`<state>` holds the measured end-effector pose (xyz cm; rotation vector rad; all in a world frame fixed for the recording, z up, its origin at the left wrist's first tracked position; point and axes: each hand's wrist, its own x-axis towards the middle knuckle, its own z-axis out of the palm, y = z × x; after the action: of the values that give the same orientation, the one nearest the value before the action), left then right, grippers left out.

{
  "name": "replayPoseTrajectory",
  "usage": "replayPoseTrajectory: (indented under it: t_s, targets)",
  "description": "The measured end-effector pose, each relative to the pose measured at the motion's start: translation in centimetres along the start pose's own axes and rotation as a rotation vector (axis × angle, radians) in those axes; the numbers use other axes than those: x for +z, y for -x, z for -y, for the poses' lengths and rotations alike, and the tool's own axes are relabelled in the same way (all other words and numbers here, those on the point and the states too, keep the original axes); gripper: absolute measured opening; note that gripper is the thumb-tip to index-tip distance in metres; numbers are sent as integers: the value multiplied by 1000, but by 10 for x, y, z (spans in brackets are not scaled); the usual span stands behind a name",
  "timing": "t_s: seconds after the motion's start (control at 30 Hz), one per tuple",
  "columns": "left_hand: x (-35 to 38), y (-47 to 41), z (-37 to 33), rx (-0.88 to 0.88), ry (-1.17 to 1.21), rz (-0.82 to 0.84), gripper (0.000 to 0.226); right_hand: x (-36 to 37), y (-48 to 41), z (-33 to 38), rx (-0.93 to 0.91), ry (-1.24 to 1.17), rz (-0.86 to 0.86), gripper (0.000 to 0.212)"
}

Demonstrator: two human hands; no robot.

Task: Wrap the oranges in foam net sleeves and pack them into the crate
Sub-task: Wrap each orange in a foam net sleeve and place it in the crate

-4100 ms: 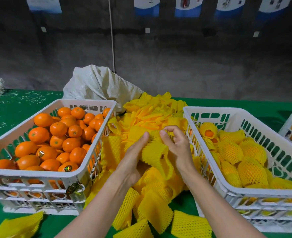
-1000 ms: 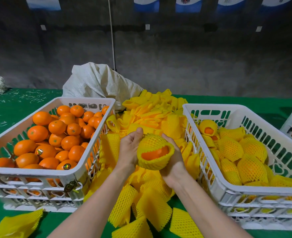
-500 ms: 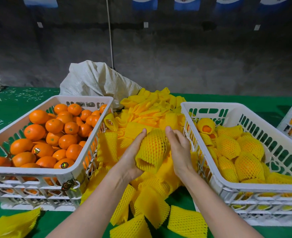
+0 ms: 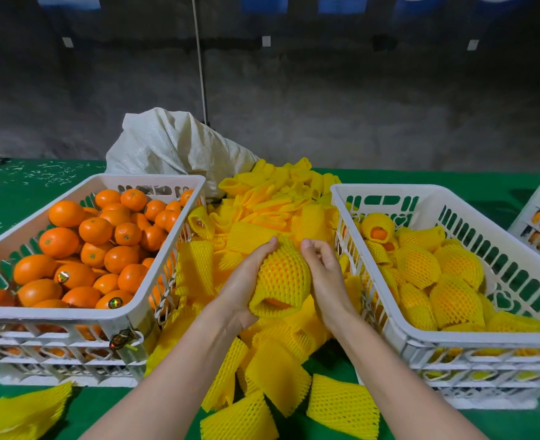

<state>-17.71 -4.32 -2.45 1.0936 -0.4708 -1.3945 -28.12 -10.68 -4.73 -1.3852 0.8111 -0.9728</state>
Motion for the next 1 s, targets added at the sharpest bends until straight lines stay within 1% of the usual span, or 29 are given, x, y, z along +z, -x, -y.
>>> replayPoseTrajectory:
  t_s: [0.03, 0.07, 0.1, 0.13, 0.17, 0.23, 0.27, 0.3, 0.37, 0.4, 0.47, 0.53, 0.6, 0.63, 0.67, 0.7, 0.77, 0.8, 0.83, 0.87, 0.93, 0.97, 1.0]
  targets:
    - [2, -2, 0, 40, -50, -55, 41, 0, 1, -3, 57, -30, 46, 34]
    - [3, -5, -1, 97, -117, -127, 40, 1, 3, -5, 95, -75, 100, 44]
    - [6, -7, -1, 167, -172, -193, 35, 2, 6, -6, 109, -127, 160, 56]
    - [8, -9, -1, 238, -200, -241, 26, 3, 8, -8, 107, -161, 212, 64]
    - [10, -11, 0, 298, -207, -275, 20, 5, 8, -9, 101, -201, 247, 67]
    - [13, -13, 2, 399, -235, -307, 18, 8, 9, -8, 95, -322, 258, 71]
    - [14, -13, 3, 445, -255, -299, 20, 7, 8, -9, 77, -358, 242, 68]
    - [15, -14, 4, 485, -267, -277, 22, 6, 5, -10, 51, -363, 217, 60]
    - [18, -16, 7, 544, -274, -240, 24, 0, 1, -7, -17, -327, 174, 44]
    - [21, -19, 9, 584, -295, -245, 25, -6, -2, -5, -52, -287, 164, 43]
    - [28, -25, 15, 657, -349, -272, 29, -20, -7, 1, -95, -206, 130, 51]
    - [37, -33, 24, 675, -346, -274, 32, -37, -11, 11, -126, -167, 71, 66]
    - [49, -41, 36, 652, -345, -266, 25, -59, -19, 19, -149, -105, -29, 82]
    - [55, -46, 43, 641, -384, -254, 22, -72, -25, 22, -142, -72, -91, 87]
    - [62, -50, 50, 637, -441, -223, 21, -86, -32, 26, -128, -46, -149, 85]
    - [69, -55, 55, 639, -502, -178, 23, -102, -39, 29, -118, -16, -195, 77]
    - [86, -64, 64, 634, -638, -68, 29, -130, -54, 29, -99, 122, -268, 55]
    - [95, -69, 66, 618, -712, -13, 31, -143, -61, 27, -89, 232, -296, 51]
    - [102, -73, 69, 597, -794, 29, 31, -156, -69, 23, -74, 362, -316, 52]
    - [107, -77, 71, 579, -870, 54, 31, -167, -77, 18, -43, 518, -320, 59]
    - [111, -83, 73, 558, -980, 51, 32, -184, -89, 8, 73, 879, -255, 79]
    - [111, -85, 72, 546, -1000, 41, 32, -189, -93, 3, 136, 1023, -202, 87]
    - [112, -86, 72, 532, -1005, 33, 32, -192, -96, -2, 188, 1107, -155, 94]
